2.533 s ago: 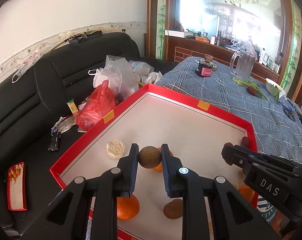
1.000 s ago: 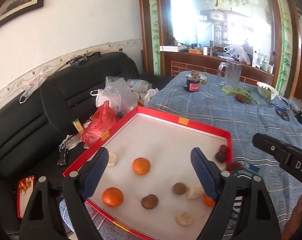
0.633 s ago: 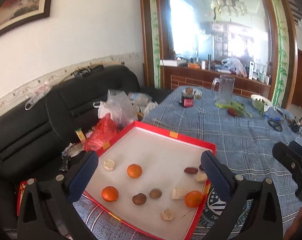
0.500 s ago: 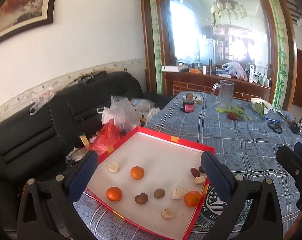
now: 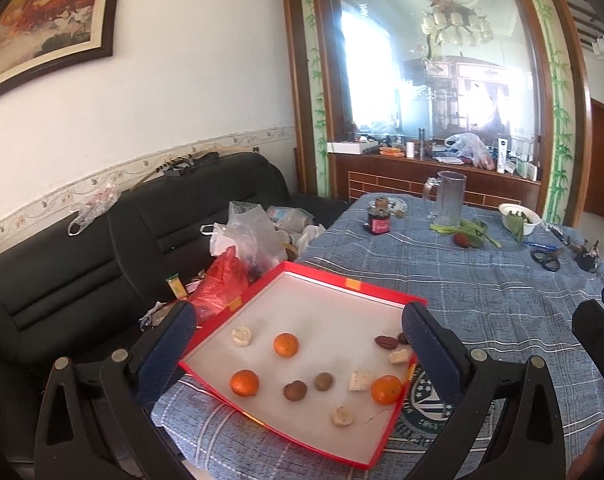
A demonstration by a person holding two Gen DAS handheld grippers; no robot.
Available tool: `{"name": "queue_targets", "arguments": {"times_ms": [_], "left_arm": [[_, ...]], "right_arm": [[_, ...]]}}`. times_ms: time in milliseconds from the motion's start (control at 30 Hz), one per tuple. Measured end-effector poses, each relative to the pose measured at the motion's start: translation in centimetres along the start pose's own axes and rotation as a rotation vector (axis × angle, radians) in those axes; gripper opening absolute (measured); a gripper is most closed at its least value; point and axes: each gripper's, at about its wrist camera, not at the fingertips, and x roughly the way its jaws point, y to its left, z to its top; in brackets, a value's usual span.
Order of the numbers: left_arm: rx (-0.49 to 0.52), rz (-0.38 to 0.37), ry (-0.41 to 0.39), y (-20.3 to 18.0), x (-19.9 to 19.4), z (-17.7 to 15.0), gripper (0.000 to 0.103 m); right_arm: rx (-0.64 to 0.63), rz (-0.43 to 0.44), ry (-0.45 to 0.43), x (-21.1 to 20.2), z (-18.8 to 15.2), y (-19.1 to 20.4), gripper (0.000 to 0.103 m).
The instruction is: Organize fruits
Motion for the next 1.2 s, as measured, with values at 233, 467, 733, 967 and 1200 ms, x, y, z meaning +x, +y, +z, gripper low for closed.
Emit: {"name": "queue_targets", "arguments": {"times_ms": [233, 467, 733, 967, 1200], "left_arm": [[-0.023, 0.061, -0.013, 2.2, 0.2, -0.2, 0.103], [-0.068, 0.080, -0.018, 4.3, 0.2, -0.5, 0.103], [-0.082, 0.111, -0.020, 6.2, 0.7, -0.7, 0.103], [-0.076, 0.113, -0.004, 7.1, 1.1, -1.1, 0.103], [-0.088, 0.109, 0.004, 7.8, 1.3, -1.4, 0.103]], "right_arm": [[-0.003, 0.022, 0.035, 0.9, -0.5, 1.1, 0.103], [-0.049, -0.021, 0.113, 3.0, -1.3, 3.4, 0.103], [-0.058, -0.022, 0.149, 4.4, -1.5, 5.3, 0.103], [-0.093, -0.017, 0.165, 5.2, -1.6, 7.5, 0.103], [-0.124, -0.022, 0.176, 5.9, -2.0, 8.8, 0.103]]}}
